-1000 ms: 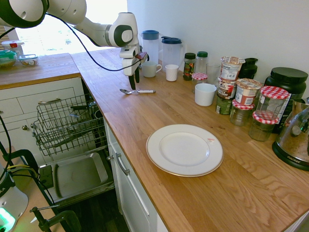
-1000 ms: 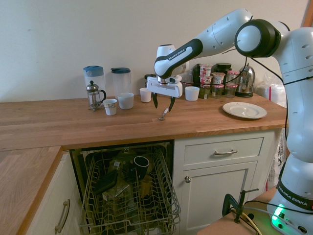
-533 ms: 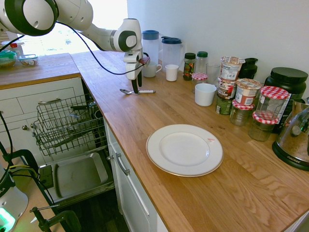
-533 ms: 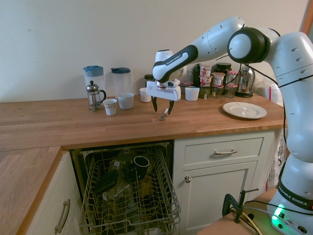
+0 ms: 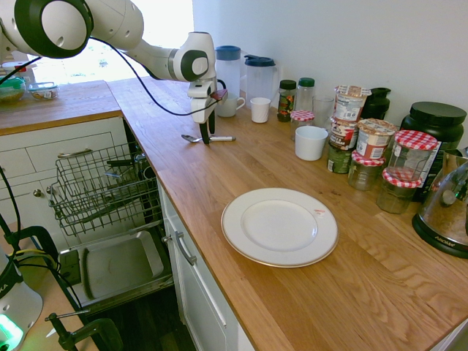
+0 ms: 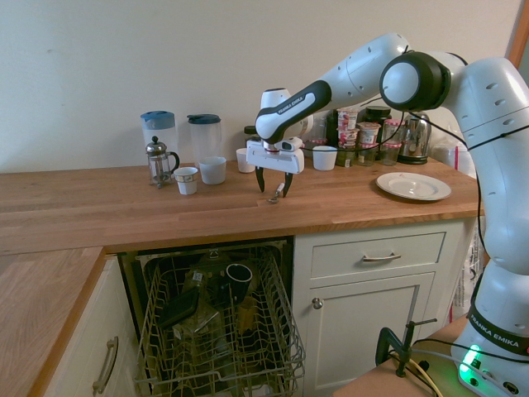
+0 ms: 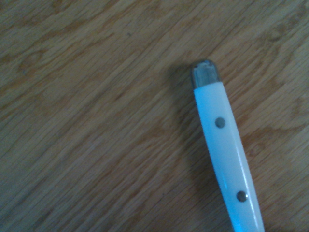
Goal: Put the spoon in the dishwasher
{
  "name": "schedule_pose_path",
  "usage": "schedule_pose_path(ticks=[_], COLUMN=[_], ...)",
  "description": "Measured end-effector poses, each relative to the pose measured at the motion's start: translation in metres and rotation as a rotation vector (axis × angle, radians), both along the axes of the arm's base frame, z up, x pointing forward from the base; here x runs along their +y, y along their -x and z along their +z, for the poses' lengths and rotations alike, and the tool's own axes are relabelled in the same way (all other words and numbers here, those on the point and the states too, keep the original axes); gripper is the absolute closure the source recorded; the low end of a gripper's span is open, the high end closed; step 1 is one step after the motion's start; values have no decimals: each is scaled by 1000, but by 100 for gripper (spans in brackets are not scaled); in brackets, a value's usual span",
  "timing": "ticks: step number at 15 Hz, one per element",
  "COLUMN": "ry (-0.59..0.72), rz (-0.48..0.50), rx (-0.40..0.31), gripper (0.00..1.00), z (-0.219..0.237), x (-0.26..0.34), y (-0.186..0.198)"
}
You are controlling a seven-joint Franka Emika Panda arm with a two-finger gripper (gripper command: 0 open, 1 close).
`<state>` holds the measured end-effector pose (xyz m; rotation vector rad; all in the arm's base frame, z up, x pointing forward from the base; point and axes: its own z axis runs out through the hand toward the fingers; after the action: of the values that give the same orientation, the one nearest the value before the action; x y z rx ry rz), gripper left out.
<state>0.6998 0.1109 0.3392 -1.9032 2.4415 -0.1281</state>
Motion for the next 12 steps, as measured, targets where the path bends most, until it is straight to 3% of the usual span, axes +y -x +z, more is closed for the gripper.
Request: schedule_pose_path(ticks=[12], ry=[-26], rz=[-5], rx=[0], gripper=[100], z=[-2], x=[-8], y=[-3])
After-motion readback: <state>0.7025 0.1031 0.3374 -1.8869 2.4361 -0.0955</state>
